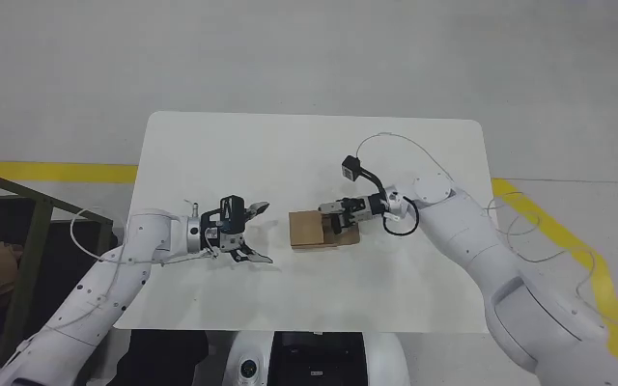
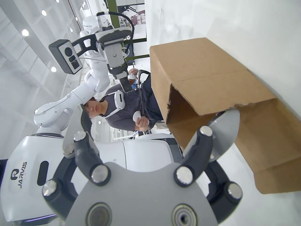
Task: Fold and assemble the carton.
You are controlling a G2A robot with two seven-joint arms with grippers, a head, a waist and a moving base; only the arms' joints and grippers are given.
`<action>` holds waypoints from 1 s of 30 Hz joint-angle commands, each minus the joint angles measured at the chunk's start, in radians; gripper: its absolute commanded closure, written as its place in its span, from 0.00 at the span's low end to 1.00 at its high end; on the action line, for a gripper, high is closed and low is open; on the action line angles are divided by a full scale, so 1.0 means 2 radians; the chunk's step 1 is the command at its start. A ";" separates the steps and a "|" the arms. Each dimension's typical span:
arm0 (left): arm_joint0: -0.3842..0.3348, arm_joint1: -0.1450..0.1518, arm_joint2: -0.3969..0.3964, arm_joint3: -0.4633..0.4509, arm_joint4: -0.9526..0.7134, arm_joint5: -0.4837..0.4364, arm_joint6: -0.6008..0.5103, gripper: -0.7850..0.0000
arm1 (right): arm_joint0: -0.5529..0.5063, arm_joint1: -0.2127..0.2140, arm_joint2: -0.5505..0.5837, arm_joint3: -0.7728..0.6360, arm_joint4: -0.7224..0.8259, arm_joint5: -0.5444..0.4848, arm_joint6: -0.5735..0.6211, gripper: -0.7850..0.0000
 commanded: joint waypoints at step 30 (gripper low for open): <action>0.002 -0.036 0.074 -0.005 -0.023 0.160 -0.065 0.00 | -0.165 0.145 0.181 -0.350 -0.036 -0.025 -0.025 0.00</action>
